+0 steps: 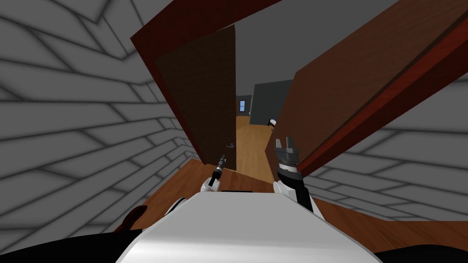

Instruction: Push the door open

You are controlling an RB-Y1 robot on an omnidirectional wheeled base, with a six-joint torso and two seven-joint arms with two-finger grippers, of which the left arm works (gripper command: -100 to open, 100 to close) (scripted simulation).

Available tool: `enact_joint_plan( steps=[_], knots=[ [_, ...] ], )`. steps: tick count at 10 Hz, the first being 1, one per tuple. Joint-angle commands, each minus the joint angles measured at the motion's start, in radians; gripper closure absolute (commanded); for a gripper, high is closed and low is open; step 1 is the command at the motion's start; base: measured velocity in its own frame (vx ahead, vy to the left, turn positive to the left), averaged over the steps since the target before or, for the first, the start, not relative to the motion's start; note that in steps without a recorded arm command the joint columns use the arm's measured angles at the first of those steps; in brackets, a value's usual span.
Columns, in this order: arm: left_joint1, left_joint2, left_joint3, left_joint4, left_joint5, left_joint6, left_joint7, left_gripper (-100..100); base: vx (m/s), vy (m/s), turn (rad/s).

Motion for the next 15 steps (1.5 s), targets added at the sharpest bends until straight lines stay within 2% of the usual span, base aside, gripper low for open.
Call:
enact_joint_plan(
  steps=[1,12,13,15],
  knots=[
    [0.0,0.0,0.002,0.002,0.001,-0.001,-0.002,-100,0.114,-0.021,-0.024],
    [0.001,-0.011,0.024,0.018,0.009,-0.011,-0.018,-100,0.185,-0.04,-0.025],
    [0.001,-0.011,0.024,0.018,0.009,-0.011,-0.018,100,-0.013,0.001,0.003],
    [0.001,-0.011,0.024,0.018,0.009,-0.011,-0.018,100,-0.031,0.007,-0.003]
  ],
)
